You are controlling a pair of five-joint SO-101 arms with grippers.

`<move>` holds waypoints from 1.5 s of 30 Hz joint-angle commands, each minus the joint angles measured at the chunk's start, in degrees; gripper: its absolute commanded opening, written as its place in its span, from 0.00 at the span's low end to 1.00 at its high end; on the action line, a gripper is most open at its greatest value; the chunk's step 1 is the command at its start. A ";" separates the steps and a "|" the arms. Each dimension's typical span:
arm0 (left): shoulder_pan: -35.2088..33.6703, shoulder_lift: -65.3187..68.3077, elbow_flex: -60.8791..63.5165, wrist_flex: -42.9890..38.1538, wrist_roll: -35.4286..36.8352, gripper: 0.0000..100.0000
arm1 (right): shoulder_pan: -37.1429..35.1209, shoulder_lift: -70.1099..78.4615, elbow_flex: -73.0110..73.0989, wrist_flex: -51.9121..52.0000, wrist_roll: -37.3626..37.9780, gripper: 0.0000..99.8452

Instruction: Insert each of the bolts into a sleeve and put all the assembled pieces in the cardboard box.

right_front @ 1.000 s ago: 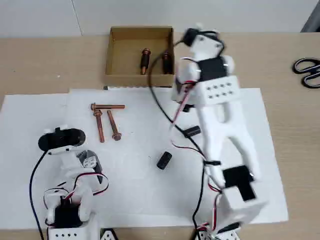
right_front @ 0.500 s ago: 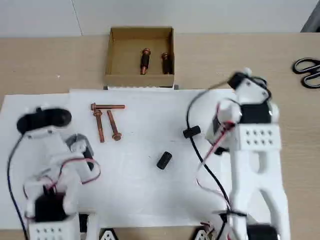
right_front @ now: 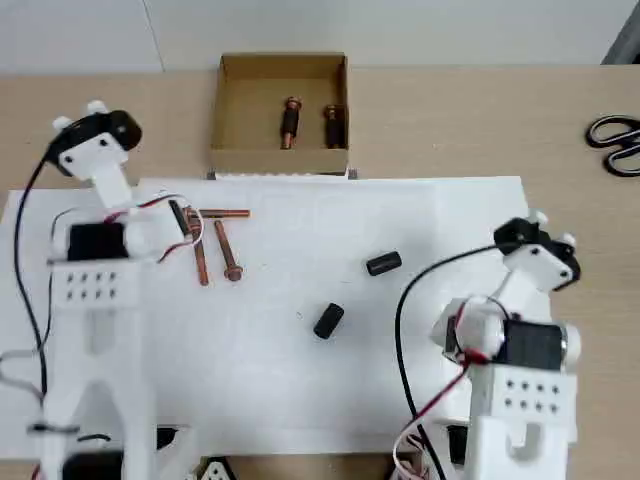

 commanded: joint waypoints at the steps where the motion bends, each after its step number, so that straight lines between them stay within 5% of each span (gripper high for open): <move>1: 0.35 6.77 -4.62 0.00 3.34 0.01 | 1.45 -5.67 1.23 -0.84 0.44 0.00; 18: 4.22 33.67 -20.62 0.18 3.60 0.06 | 1.54 -8.66 1.58 -1.54 0.44 0.00; 23: 4.22 34.37 -20.79 0.79 3.60 0.19 | 1.54 -8.66 1.58 -1.63 0.44 0.00; 45: 0.09 34.90 -20.79 0.44 -3.52 0.19 | 1.54 -9.10 4.57 -3.74 0.44 0.00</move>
